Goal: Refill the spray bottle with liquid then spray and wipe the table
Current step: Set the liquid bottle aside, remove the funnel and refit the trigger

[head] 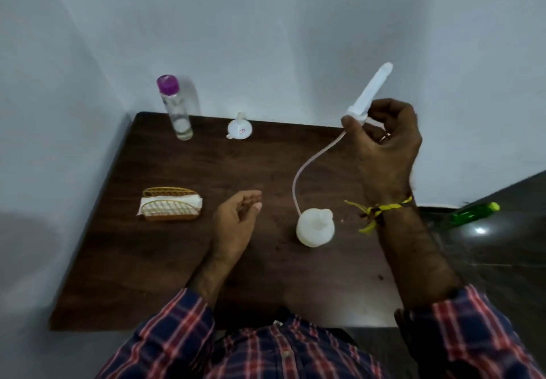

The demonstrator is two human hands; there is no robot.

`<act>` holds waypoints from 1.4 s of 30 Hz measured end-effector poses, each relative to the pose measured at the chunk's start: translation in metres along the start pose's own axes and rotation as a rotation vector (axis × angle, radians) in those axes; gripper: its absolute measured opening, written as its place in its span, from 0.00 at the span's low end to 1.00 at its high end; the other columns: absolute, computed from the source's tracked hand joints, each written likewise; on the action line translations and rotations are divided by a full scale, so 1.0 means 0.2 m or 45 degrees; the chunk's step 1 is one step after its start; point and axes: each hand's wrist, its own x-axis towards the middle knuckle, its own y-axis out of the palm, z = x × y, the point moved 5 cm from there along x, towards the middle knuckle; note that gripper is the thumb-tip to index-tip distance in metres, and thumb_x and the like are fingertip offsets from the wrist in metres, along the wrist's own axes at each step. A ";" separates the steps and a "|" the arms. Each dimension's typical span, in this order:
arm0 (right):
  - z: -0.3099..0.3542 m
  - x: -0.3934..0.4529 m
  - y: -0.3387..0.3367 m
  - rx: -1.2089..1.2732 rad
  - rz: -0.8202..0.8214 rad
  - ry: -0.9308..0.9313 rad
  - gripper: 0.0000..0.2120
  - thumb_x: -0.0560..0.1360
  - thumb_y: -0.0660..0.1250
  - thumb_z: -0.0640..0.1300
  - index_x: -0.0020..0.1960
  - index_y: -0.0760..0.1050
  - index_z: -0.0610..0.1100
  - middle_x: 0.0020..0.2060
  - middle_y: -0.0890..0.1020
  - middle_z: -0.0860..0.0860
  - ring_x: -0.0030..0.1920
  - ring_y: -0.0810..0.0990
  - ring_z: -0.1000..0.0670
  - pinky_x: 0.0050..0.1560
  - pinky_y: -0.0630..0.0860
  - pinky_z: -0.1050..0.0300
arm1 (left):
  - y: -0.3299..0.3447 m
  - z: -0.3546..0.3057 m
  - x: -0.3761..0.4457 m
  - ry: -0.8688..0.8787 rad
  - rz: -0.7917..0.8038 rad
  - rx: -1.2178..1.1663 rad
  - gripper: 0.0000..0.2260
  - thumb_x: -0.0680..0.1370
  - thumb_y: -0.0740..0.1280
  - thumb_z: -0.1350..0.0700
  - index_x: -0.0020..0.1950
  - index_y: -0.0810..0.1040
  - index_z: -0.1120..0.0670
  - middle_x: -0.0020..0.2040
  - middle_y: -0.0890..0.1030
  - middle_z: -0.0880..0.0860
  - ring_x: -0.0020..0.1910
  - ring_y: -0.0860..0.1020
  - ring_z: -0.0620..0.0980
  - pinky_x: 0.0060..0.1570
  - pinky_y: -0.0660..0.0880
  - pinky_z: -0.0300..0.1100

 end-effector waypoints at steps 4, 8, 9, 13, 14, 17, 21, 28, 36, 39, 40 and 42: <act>-0.08 0.07 -0.22 0.354 -0.158 0.102 0.21 0.70 0.76 0.30 0.59 0.71 0.32 0.49 0.84 0.38 0.46 0.87 0.44 0.52 0.83 0.45 | 0.22 -0.13 -0.02 0.086 0.105 -0.005 0.12 0.77 0.71 0.61 0.60 0.81 0.54 0.54 0.84 0.49 0.54 0.82 0.42 0.57 0.79 0.39; -0.20 0.07 -0.37 0.698 -0.222 0.275 0.22 0.73 0.72 0.28 0.63 0.68 0.34 0.45 0.85 0.48 0.50 0.84 0.33 0.54 0.81 0.37 | 0.32 -0.18 -0.03 0.090 0.155 -0.013 0.15 0.76 0.72 0.59 0.62 0.80 0.54 0.56 0.83 0.49 0.56 0.81 0.42 0.56 0.78 0.37; -0.23 0.06 -0.40 0.734 -0.232 0.304 0.22 0.73 0.71 0.28 0.64 0.68 0.34 0.45 0.84 0.48 0.50 0.84 0.34 0.51 0.82 0.40 | 0.34 -0.19 -0.03 0.095 0.182 0.000 0.15 0.77 0.71 0.58 0.63 0.80 0.54 0.57 0.83 0.49 0.57 0.81 0.42 0.56 0.78 0.37; -0.36 0.06 -0.50 0.826 -0.273 0.372 0.24 0.75 0.69 0.28 0.68 0.66 0.30 0.51 0.81 0.41 0.50 0.84 0.36 0.49 0.81 0.46 | 0.44 -0.26 -0.04 0.121 0.290 -0.049 0.13 0.80 0.67 0.59 0.63 0.80 0.57 0.56 0.84 0.50 0.56 0.81 0.43 0.53 0.77 0.34; -0.38 0.06 -0.52 0.835 -0.276 0.387 0.23 0.75 0.69 0.28 0.68 0.66 0.30 0.52 0.80 0.39 0.50 0.84 0.36 0.51 0.81 0.44 | 0.47 -0.27 -0.04 0.105 0.315 -0.090 0.12 0.80 0.67 0.59 0.63 0.80 0.58 0.54 0.85 0.51 0.55 0.82 0.44 0.51 0.77 0.34; -0.45 0.05 -0.53 0.859 -0.263 0.426 0.22 0.75 0.69 0.29 0.67 0.68 0.33 0.55 0.79 0.36 0.50 0.84 0.37 0.54 0.81 0.41 | 0.55 -0.30 -0.04 0.041 0.375 -0.161 0.10 0.79 0.67 0.61 0.60 0.81 0.60 0.50 0.86 0.55 0.51 0.83 0.47 0.48 0.79 0.36; -0.54 0.04 -0.56 0.906 -0.276 0.520 0.20 0.75 0.68 0.28 0.65 0.69 0.35 0.57 0.79 0.34 0.51 0.84 0.35 0.56 0.80 0.38 | 0.61 -0.30 -0.01 0.067 0.338 -0.064 0.07 0.75 0.71 0.65 0.51 0.84 0.58 0.45 0.86 0.56 0.44 0.84 0.48 0.46 0.79 0.35; -0.68 -0.02 -0.61 0.902 -0.292 0.638 0.17 0.76 0.67 0.28 0.63 0.72 0.38 0.53 0.82 0.39 0.49 0.84 0.37 0.55 0.81 0.41 | 0.66 -0.20 0.00 0.043 0.321 0.061 0.07 0.74 0.72 0.66 0.51 0.84 0.61 0.46 0.85 0.57 0.45 0.84 0.50 0.49 0.80 0.37; -0.70 -0.06 -0.63 0.848 -0.194 0.623 0.16 0.76 0.66 0.26 0.59 0.74 0.41 0.55 0.81 0.36 0.49 0.86 0.39 0.57 0.80 0.39 | 0.70 -0.08 0.01 0.014 0.295 0.131 0.05 0.72 0.74 0.66 0.47 0.83 0.62 0.50 0.85 0.55 0.46 0.83 0.44 0.47 0.80 0.35; -0.68 -0.08 -0.64 0.775 -0.103 0.551 0.17 0.76 0.66 0.25 0.59 0.74 0.41 0.56 0.80 0.35 0.52 0.84 0.37 0.59 0.79 0.38 | 0.71 -0.03 0.01 -0.029 0.319 0.099 0.15 0.70 0.77 0.64 0.56 0.82 0.58 0.48 0.83 0.52 0.46 0.81 0.48 0.52 0.81 0.44; -0.67 -0.09 -0.64 0.752 -0.073 0.528 0.17 0.75 0.67 0.26 0.59 0.74 0.42 0.56 0.81 0.36 0.53 0.84 0.36 0.59 0.79 0.37 | 0.70 -0.02 0.02 -0.042 0.320 0.084 0.18 0.70 0.77 0.64 0.58 0.81 0.58 0.47 0.82 0.51 0.46 0.80 0.48 0.53 0.80 0.45; -0.65 -0.11 -0.64 0.712 -0.011 0.487 0.17 0.74 0.70 0.29 0.60 0.74 0.41 0.55 0.82 0.37 0.54 0.84 0.35 0.60 0.79 0.38 | 0.69 0.01 0.03 -0.045 0.329 0.092 0.24 0.68 0.79 0.63 0.63 0.79 0.58 0.48 0.82 0.51 0.48 0.79 0.48 0.53 0.80 0.44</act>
